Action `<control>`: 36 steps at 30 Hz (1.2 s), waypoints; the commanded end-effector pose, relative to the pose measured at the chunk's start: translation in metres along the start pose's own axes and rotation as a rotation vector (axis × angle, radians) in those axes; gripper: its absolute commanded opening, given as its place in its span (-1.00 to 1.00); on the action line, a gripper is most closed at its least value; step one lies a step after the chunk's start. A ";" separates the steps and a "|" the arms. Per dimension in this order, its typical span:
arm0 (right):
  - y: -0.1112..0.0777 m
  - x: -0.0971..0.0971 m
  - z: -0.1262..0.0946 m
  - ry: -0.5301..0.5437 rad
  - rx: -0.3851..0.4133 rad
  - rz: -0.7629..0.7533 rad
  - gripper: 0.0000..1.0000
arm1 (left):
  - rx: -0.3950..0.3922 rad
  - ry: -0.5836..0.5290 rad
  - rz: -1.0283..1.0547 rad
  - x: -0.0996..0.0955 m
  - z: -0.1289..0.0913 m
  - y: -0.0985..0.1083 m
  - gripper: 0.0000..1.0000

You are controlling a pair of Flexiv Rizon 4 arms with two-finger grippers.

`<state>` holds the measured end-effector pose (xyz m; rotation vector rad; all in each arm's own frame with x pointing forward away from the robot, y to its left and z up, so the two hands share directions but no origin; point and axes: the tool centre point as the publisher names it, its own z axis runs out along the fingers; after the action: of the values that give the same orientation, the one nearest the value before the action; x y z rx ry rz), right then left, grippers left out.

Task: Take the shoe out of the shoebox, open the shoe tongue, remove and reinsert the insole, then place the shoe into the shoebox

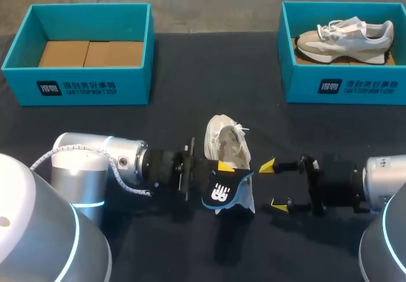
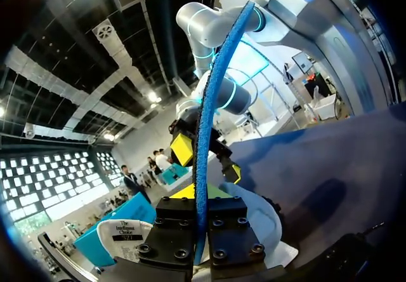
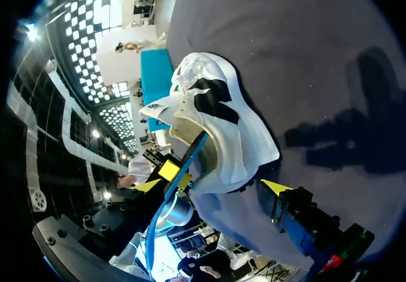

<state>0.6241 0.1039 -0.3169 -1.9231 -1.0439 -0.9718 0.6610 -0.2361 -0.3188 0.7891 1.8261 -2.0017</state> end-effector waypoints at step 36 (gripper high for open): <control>-0.001 0.001 -0.001 -0.003 -0.001 0.000 1.00 | -0.136 0.026 0.010 -0.004 0.004 0.046 -1.00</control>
<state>0.6240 0.1035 -0.3171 -1.9214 -1.0444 -0.9726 0.6877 -0.2414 -0.3493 0.7851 1.9366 -1.8523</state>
